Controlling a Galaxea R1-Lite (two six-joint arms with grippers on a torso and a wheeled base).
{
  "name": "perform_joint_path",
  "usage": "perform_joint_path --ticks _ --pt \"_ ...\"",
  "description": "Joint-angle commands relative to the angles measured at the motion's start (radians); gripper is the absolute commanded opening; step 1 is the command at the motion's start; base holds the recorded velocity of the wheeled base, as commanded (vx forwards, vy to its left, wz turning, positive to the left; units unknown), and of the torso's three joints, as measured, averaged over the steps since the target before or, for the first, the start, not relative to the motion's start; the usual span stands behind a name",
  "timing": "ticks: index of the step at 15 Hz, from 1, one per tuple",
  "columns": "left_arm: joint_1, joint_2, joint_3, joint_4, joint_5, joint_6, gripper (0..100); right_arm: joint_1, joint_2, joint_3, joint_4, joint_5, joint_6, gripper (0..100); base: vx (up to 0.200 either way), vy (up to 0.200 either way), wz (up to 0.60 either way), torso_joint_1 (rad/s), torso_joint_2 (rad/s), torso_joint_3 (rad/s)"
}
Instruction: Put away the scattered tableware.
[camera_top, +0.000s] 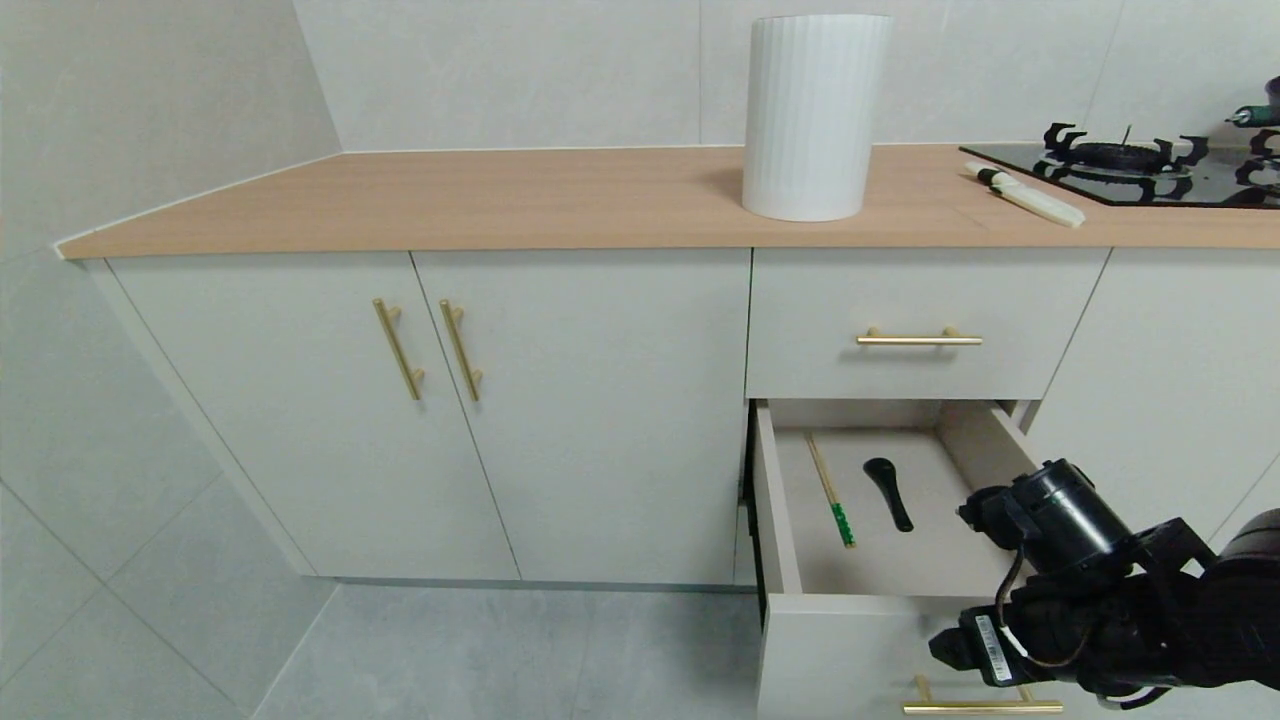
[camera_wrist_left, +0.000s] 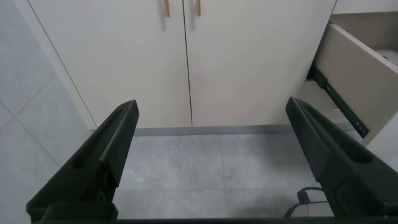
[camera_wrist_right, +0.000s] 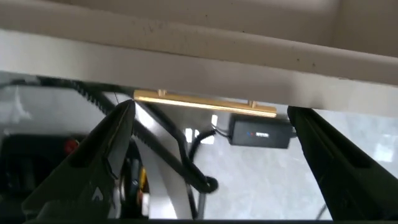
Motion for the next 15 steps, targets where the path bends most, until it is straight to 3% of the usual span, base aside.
perform_joint_path --ticks 1,15 --pt "0.0 0.0 0.0 0.0 0.0 0.0 100 -0.024 0.035 -0.001 -0.039 -0.001 0.007 100 0.0 0.0 0.0 0.0 0.0 0.0" --pt "0.0 0.0 0.0 0.0 0.0 0.0 100 -0.133 0.165 0.006 -0.382 -0.038 0.067 100 0.0 0.0 0.0 0.0 0.0 0.0"
